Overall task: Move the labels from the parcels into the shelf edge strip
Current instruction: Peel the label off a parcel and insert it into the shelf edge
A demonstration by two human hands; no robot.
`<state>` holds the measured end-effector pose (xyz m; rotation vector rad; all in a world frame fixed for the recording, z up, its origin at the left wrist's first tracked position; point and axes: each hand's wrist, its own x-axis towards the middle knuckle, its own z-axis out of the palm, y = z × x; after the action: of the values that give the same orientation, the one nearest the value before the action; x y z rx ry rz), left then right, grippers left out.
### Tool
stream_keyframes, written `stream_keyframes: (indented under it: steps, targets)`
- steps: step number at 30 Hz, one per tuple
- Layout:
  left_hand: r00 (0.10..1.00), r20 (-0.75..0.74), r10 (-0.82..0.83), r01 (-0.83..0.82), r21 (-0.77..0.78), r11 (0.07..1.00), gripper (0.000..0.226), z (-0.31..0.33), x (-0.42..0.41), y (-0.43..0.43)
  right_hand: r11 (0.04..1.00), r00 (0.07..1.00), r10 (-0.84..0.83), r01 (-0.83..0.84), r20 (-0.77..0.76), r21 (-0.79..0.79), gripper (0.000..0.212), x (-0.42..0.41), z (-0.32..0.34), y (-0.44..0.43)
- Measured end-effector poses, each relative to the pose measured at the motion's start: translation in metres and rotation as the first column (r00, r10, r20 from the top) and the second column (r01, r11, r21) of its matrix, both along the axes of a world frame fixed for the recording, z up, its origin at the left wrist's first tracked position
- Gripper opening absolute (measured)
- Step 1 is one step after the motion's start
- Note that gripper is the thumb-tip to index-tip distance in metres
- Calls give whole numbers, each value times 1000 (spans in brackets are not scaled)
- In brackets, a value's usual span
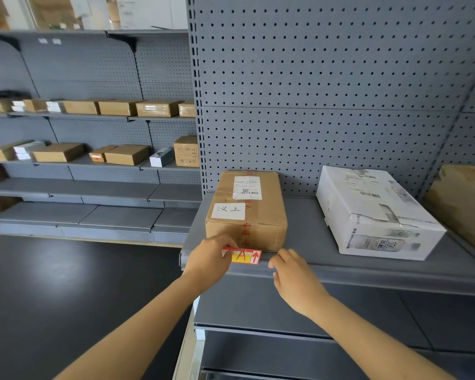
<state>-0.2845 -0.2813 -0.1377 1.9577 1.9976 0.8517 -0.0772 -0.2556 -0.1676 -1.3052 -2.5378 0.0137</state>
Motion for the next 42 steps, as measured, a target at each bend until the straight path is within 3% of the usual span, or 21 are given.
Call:
stream_keyframes:
  steps: [5, 11, 17, 22, 30, 39, 42]
  targets:
    - [998, -30, -56, 56, -7, 998, 18, -2, 0, 0, 1000, 999, -7, 7, -51, -2, 16, 0, -3, -2]
    - [980, -173, -100, 103, 9, 995, 21, -8, 5, 3, 997, 994, -26, 18, -107, -71, 17, 0, -2, -4]
    - [970, -207, -130, 149, 82, 985, 19, -18, 8, 4, 997, 991, -26, 16, -132, -75, 19, 1, -4, -3]
    - [931, -343, -122, 186, 162, 969, 14, -17, 7, 7, 998, 988, -30, 21, -153, -64, 18, 2, -6, -2]
    - [903, -406, -139, 212, 141, 967, 20, -13, 1, 7, 994, 996, -45, 52, -73, 93, 31, 3, -8, -10]
    - [896, -413, -161, 224, 107, 969, 34, 8, 5, 1, 998, 995, -57, 60, -86, 31, 23, 15, 2, -14]
    - [899, -407, -163, 222, 101, 970, 29, 22, 10, -2, 995, 983, -102, 98, -155, -30, 19, 16, 15, -17]
